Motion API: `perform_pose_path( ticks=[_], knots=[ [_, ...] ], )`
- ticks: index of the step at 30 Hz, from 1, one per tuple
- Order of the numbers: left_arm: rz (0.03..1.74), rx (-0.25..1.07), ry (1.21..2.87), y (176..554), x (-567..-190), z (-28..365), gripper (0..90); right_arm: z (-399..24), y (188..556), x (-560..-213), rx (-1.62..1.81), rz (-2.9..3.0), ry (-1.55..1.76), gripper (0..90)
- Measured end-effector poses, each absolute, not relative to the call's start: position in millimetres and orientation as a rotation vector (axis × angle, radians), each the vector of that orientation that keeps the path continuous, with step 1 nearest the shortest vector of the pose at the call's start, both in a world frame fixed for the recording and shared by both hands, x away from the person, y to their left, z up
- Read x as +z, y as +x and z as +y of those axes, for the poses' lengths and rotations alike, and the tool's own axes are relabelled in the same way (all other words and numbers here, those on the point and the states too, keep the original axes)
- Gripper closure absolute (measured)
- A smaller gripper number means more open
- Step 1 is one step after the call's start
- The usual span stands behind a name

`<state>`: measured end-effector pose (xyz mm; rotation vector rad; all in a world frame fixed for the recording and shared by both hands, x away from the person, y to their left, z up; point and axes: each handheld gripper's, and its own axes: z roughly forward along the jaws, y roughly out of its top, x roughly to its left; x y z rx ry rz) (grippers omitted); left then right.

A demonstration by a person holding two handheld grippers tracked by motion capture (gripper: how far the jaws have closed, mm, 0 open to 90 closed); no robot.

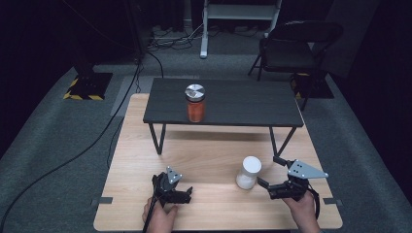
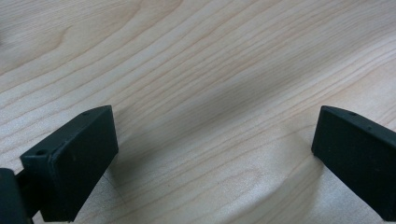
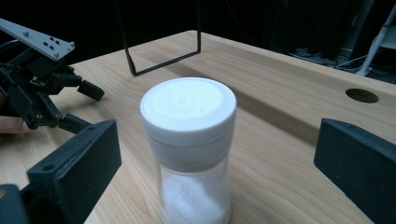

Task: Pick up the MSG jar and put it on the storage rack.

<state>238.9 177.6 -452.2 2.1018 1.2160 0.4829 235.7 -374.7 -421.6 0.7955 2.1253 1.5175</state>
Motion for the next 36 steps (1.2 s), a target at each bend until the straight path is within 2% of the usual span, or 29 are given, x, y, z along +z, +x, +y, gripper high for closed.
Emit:
perform_pose_path(
  ticks=[23,31,36],
  knots=[
    [1.208,0.483,2.104,238.9,-452.4,178.3,0.1,-338.4,259.5,-421.4,1.580,2.171,0.717,1.8],
    [1.208,0.483,2.104,238.9,-452.4,178.3,0.1,-336.6,262.8,-425.2,1.530,2.191,0.742,6.0],
    [1.209,0.483,2.104,238.9,-452.3,178.3,0.1,-334.6,265.8,-430.7,1.479,2.225,0.759,15.7]
  ],
)
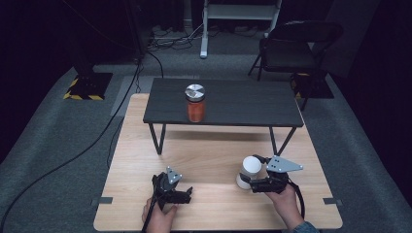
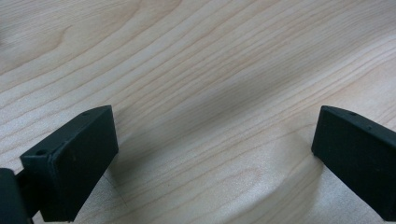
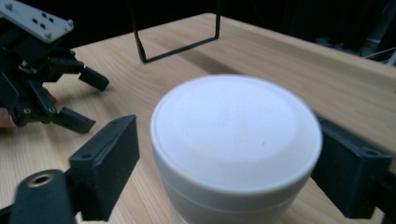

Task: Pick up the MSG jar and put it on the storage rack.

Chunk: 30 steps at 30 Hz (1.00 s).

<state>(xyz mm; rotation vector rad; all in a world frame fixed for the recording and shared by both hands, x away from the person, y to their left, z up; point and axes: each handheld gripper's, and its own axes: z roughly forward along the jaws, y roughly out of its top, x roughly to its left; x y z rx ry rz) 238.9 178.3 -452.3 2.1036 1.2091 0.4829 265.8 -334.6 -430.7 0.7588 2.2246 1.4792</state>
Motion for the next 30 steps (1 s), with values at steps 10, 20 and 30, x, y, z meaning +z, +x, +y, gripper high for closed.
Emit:
perform_pose_path(
  ticks=[10,20,30],
  knots=[
    [1.208,0.483,2.104,239.0,-452.3,178.4,0.1,-336.3,268.9,-434.8,1.467,2.244,0.793,32.9],
    [1.208,0.483,2.104,239.0,-452.3,178.4,0.1,-335.6,269.3,-429.0,1.457,2.262,0.805,33.0],
    [1.207,0.483,2.104,239.0,-452.3,178.4,0.1,-341.7,266.1,-408.8,1.475,2.271,0.789,33.0]
  ],
)
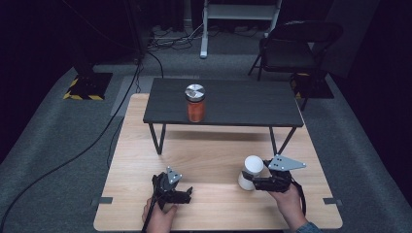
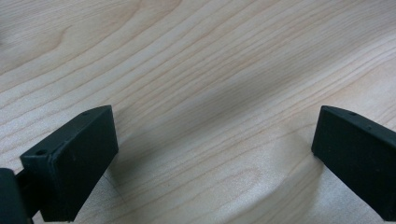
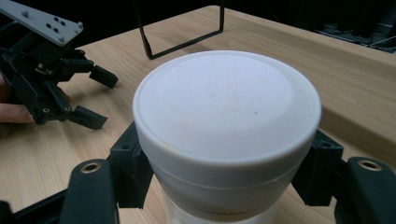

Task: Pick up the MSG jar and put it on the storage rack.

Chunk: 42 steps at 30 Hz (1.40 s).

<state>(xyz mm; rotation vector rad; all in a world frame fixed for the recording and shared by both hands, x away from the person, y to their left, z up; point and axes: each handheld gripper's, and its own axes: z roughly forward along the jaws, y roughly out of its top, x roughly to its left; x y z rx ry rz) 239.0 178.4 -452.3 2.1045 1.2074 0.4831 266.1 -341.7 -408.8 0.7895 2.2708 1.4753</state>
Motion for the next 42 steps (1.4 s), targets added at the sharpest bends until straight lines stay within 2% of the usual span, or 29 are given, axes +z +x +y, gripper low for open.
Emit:
perform_pose_path(
  ticks=[10,26,42],
  knots=[
    [1.195,0.480,2.111,239.6,-452.2,180.2,0.1,-353.0,268.7,-367.1,1.536,2.256,0.794,33.0],
    [1.195,0.480,2.112,239.7,-452.1,180.2,0.1,-348.5,288.8,-267.8,1.564,2.209,0.765,33.0],
    [1.195,0.479,2.112,239.7,-452.1,180.2,0.1,-328.9,321.0,-213.6,1.532,2.129,0.826,33.0]
  ],
)
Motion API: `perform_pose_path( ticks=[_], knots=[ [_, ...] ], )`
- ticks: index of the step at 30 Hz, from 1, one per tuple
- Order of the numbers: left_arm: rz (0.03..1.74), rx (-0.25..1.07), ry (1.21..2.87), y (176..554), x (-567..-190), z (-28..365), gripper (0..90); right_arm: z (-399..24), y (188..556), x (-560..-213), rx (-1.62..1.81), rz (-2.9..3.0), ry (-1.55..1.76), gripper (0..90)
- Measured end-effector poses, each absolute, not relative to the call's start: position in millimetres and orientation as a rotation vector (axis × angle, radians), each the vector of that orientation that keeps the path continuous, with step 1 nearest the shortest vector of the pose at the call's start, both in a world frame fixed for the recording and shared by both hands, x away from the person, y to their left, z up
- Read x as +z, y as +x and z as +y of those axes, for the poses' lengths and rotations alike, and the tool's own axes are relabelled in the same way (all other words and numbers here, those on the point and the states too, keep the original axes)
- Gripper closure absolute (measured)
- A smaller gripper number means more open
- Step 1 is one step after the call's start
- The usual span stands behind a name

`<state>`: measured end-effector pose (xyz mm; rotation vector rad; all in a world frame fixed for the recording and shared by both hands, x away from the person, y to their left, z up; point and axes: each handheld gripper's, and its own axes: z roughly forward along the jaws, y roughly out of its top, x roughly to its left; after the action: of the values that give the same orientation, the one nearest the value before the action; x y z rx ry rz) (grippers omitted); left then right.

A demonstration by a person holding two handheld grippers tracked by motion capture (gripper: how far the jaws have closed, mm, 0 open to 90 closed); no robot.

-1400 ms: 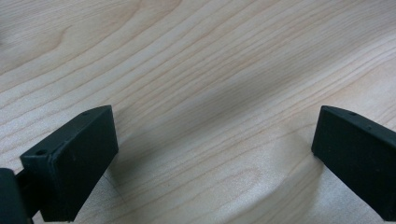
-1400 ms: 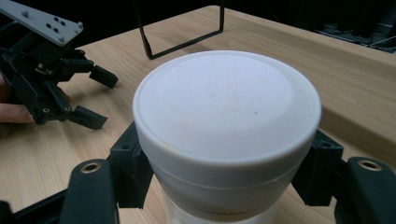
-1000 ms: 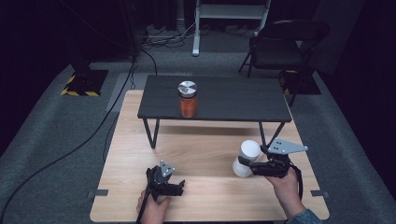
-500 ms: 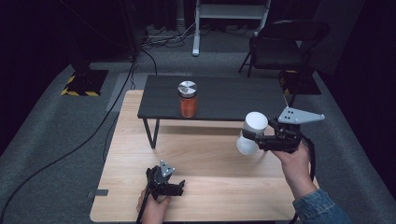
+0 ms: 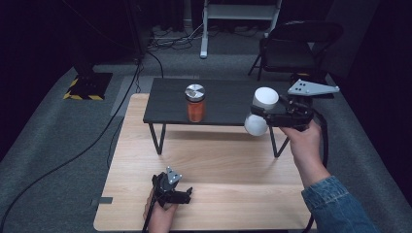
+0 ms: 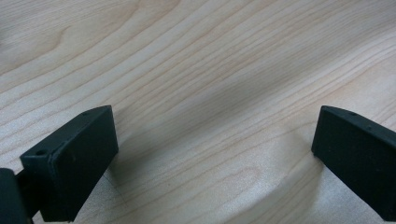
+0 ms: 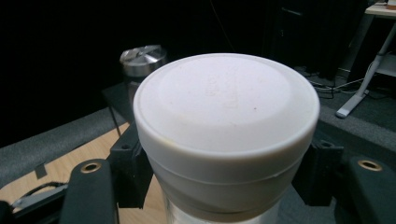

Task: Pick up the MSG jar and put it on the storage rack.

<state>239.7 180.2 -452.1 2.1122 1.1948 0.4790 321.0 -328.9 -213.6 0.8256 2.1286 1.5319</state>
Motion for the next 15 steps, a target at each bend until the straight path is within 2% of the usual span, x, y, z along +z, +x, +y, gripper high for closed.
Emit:
perform_pose_path(
  ticks=[8,15],
  knots=[
    [1.195,0.478,2.113,239.8,-451.9,180.2,0.1,-315.6,335.0,-203.4,1.486,2.099,0.843,32.9],
    [1.197,0.479,2.114,239.7,-451.7,180.0,0.1,-301.8,349.0,-210.7,1.483,2.099,0.859,32.9]
  ],
)
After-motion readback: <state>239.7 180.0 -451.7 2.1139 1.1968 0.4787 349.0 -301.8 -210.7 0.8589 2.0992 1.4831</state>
